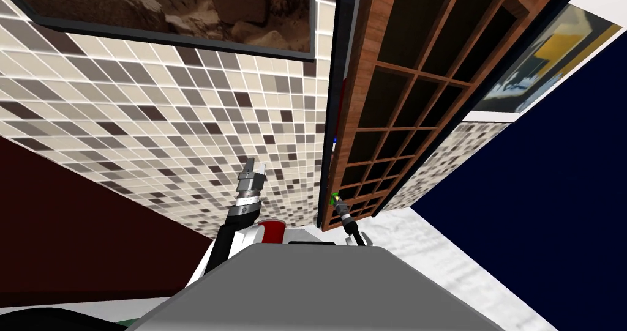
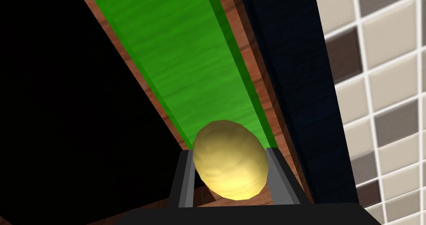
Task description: Pull the door open
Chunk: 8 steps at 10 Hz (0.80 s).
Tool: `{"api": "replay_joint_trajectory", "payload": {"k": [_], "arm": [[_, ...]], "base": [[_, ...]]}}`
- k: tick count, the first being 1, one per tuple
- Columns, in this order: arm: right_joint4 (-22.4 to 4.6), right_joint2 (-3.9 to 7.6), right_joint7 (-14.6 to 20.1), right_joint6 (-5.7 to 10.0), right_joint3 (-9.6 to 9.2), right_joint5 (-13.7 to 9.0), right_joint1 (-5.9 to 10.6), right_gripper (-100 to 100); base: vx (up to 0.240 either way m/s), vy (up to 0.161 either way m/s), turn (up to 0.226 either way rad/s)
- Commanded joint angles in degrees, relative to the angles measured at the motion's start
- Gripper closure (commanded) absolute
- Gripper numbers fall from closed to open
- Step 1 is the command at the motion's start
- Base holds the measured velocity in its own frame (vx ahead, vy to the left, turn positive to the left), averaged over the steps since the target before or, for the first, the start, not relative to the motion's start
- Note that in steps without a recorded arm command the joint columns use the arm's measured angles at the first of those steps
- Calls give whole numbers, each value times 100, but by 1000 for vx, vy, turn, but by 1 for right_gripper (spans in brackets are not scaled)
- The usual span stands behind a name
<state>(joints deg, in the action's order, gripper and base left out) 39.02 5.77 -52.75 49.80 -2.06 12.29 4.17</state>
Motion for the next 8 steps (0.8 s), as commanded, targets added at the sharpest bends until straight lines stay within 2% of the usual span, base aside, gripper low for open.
{"api": "replay_joint_trajectory", "payload": {"k": [1,6,8], "arm": [[-107,-33,253,37,-56,-66,-7,100],[-101,23,869,35,-93,-273,-34,100],[-95,64,1224,35,-121,-431,-54,100]], "base": [[-39,-14,89],[-42,-17,90],[-40,-19,137]]}}
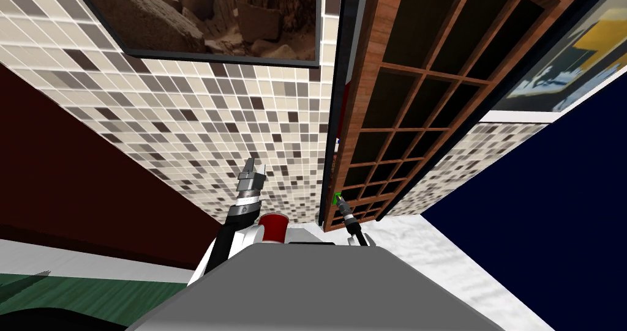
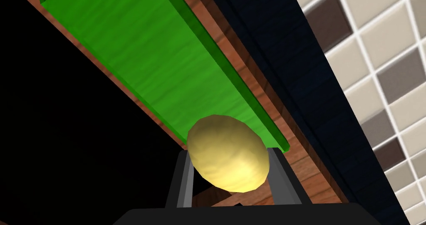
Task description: Pull the door open
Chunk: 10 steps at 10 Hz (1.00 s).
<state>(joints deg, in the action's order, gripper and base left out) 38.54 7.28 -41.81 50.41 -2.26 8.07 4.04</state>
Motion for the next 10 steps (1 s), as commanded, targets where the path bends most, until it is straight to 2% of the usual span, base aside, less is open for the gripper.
{"api": "replay_joint_trajectory", "payload": {"k": [1,2,3,6,8,9,10], "arm": [[-48,-87,219,-26,-101,-9,-40,100],[-45,-66,424,-26,-116,-90,-50,100],[-45,-66,444,-26,-116,-90,-50,100],[-39,-24,872,-26,-145,-251,-71,100],[-39,-24,895,-26,-145,-251,-71,100],[-36,-1,1124,-26,-160,-335,-81,100],[-36,-1,1124,-26,-160,-335,-81,100]], "base": [[-39,-9,43],[-31,-3,70],[-24,-13,40],[-27,-9,76],[-8,-8,33],[-12,-3,75],[-24,-4,52]]}}
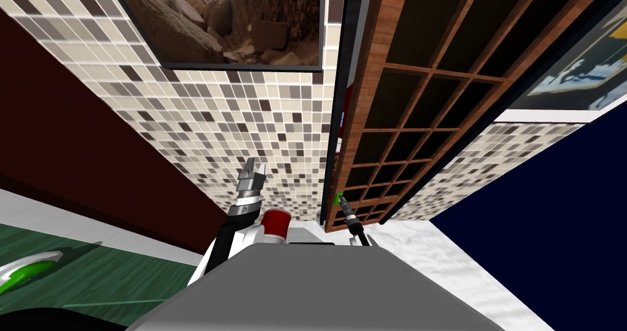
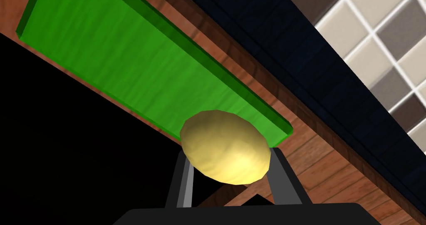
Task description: Pull the door open
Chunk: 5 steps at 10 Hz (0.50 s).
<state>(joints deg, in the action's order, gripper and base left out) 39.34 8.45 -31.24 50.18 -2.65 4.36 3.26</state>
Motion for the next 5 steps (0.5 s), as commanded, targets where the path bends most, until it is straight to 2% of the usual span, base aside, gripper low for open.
{"api": "replay_joint_trajectory", "payload": {"k": [1,3,4,5], "arm": [[-112,-94,286,-1,-137,-54,-15,100],[-112,-94,301,-1,-137,-54,-15,100],[-108,-71,535,-1,-153,-143,-26,100],[-179,-71,535,-1,-153,-143,-26,100]], "base": [[-43,6,90],[-18,-3,39],[-17,-13,75],[-23,-13,63]]}}
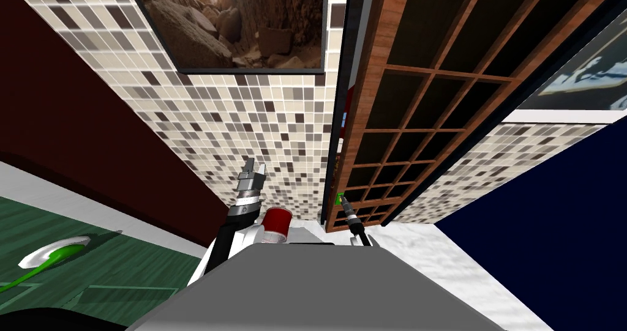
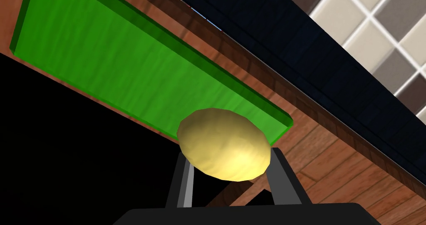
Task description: Pull the door open
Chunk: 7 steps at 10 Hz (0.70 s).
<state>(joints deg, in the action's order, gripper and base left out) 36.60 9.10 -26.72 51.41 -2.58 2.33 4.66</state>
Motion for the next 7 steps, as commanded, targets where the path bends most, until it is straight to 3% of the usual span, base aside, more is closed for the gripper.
{"api": "replay_joint_trajectory", "payload": {"k": [1,2,7], "arm": [[166,-136,83,-124,-160,60,-166,100],[170,-113,318,-123,-176,-29,-177,100],[170,-113,318,-123,-176,-29,-177,100]], "base": [[-11,-5,21],[-23,-5,73],[-4,1,12]]}}
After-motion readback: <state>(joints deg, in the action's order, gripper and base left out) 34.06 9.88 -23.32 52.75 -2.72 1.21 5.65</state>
